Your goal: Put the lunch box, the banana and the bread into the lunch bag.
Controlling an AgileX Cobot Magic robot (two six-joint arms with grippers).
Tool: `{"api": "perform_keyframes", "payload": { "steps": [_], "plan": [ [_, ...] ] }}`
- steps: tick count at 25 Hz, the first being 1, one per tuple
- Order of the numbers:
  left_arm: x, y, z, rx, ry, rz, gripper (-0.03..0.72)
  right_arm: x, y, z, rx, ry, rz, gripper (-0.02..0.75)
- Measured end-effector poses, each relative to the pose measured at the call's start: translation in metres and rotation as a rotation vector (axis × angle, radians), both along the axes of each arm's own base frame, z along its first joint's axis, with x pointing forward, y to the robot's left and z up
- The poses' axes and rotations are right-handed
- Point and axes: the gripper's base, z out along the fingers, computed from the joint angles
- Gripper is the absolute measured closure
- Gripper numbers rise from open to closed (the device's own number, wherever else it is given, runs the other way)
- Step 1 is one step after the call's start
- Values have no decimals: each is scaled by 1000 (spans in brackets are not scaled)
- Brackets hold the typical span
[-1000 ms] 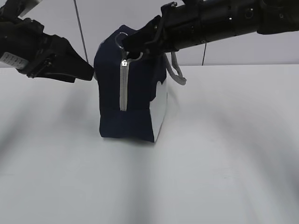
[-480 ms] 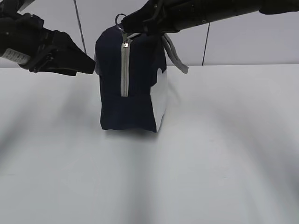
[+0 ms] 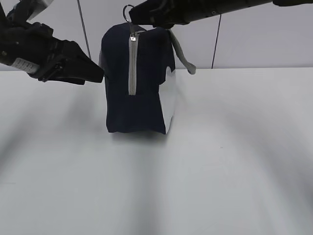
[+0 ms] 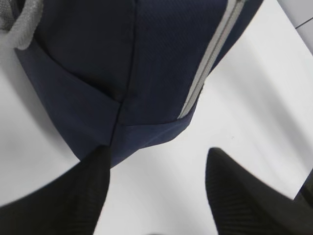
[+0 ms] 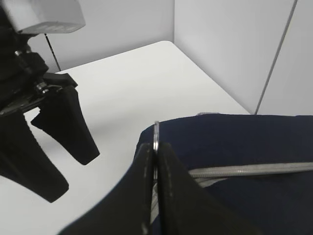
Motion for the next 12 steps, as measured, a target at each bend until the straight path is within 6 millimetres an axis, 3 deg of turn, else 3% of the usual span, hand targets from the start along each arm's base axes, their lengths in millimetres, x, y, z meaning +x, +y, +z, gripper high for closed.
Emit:
{"api": "perform_keyframes", "payload": {
  "steps": [12],
  "plan": [
    [2, -2, 2, -20, -42, -28, 256, 9, 2, -7, 16, 38, -34, 754]
  ]
}}
